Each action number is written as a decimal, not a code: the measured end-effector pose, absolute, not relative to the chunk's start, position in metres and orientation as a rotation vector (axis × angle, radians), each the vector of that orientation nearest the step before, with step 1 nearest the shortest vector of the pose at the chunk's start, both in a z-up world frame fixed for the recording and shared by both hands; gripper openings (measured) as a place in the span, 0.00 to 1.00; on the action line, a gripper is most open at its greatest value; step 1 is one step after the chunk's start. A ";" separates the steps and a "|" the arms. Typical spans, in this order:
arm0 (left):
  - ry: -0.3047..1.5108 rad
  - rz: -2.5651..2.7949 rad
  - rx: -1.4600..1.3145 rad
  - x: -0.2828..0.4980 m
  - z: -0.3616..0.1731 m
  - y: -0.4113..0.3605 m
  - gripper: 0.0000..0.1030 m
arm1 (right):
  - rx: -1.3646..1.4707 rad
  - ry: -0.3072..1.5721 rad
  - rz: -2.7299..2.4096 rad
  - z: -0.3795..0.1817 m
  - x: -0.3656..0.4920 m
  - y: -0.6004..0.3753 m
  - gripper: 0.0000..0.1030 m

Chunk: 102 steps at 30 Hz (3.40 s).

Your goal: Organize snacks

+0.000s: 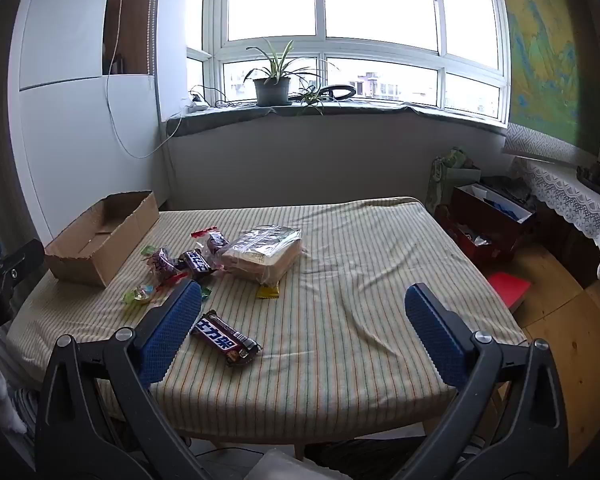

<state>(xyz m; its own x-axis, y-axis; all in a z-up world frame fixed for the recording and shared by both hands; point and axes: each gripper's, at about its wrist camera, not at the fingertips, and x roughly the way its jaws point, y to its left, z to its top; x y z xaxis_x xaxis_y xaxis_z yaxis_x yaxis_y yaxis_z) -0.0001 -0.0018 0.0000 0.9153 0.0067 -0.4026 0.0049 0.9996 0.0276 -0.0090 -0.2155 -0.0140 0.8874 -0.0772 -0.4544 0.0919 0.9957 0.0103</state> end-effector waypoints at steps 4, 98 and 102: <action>0.417 0.000 0.016 0.000 -0.004 -0.008 0.99 | 0.030 0.475 -0.092 -0.014 -0.009 -0.216 1.00; 0.529 -0.100 0.011 0.036 -0.033 -0.004 0.99 | -0.026 0.585 -0.079 -0.053 0.013 -0.207 1.00; 0.615 -0.116 0.002 0.053 -0.060 0.002 0.87 | -0.032 0.625 -0.053 -0.068 0.021 -0.210 1.00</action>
